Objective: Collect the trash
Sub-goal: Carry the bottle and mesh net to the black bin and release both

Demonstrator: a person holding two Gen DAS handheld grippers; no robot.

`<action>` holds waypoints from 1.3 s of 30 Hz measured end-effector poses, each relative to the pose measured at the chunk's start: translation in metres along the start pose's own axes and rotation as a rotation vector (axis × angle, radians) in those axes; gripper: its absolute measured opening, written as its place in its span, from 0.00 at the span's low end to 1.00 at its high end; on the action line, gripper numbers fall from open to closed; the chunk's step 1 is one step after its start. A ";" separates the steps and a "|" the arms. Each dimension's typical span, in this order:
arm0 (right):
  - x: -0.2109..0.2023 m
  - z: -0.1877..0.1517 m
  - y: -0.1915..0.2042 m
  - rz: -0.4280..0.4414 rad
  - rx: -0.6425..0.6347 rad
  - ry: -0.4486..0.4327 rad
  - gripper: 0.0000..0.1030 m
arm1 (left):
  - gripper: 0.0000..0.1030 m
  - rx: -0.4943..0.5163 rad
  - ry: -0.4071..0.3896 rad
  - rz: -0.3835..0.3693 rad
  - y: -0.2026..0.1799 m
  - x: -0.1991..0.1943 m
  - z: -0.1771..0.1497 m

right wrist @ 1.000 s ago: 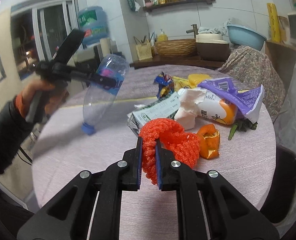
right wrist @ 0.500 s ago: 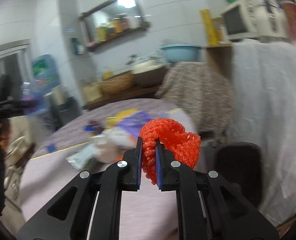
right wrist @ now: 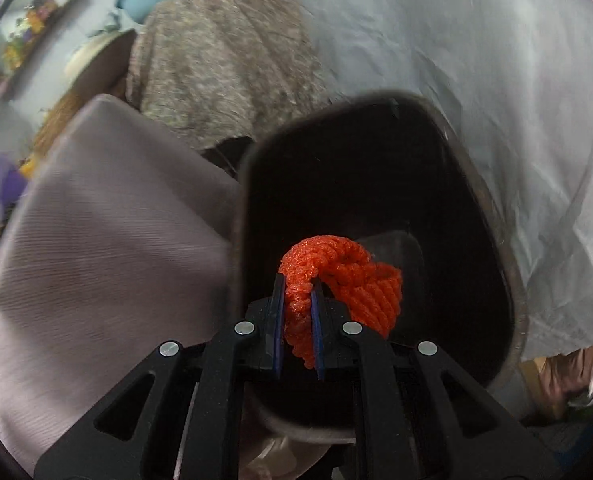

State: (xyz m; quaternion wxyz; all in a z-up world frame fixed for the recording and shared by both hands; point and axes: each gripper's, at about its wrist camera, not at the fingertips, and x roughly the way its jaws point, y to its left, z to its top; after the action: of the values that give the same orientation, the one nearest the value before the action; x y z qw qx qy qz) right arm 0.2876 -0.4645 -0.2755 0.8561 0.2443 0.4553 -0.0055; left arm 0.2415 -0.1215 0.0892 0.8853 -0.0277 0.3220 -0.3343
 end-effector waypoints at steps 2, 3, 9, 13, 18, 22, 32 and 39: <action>0.012 -0.001 -0.012 -0.008 0.015 0.013 0.15 | 0.65 0.003 0.021 -0.031 -0.013 0.019 -0.002; 0.016 0.000 -0.017 -0.017 0.024 0.017 0.22 | 0.65 0.007 0.027 -0.035 -0.018 0.029 -0.006; -0.001 -0.004 -0.029 -0.043 0.038 -0.051 0.41 | 0.65 -0.009 0.119 -0.068 -0.041 0.090 -0.022; -0.037 -0.008 -0.043 -0.091 0.060 -0.148 0.48 | 0.65 -0.016 0.171 -0.038 -0.050 0.133 -0.031; -0.086 -0.018 -0.065 -0.121 0.102 -0.252 0.50 | 0.65 -0.023 0.231 0.015 -0.064 0.195 -0.040; -0.117 -0.030 -0.077 -0.162 0.119 -0.321 0.52 | 0.66 -0.028 0.307 0.088 -0.071 0.249 -0.049; -0.161 -0.049 -0.080 -0.257 0.078 -0.414 0.56 | 0.66 -0.029 0.460 0.207 -0.074 0.337 -0.093; -0.168 -0.053 -0.079 -0.247 0.077 -0.433 0.58 | 0.67 -0.062 0.580 0.220 -0.058 0.363 -0.123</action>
State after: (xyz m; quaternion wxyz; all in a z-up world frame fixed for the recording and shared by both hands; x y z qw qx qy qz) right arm 0.1303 -0.5473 -0.2011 0.9165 0.2123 0.2873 -0.1799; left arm 0.3428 -0.3671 -0.1931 0.7861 0.0769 0.5724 -0.2202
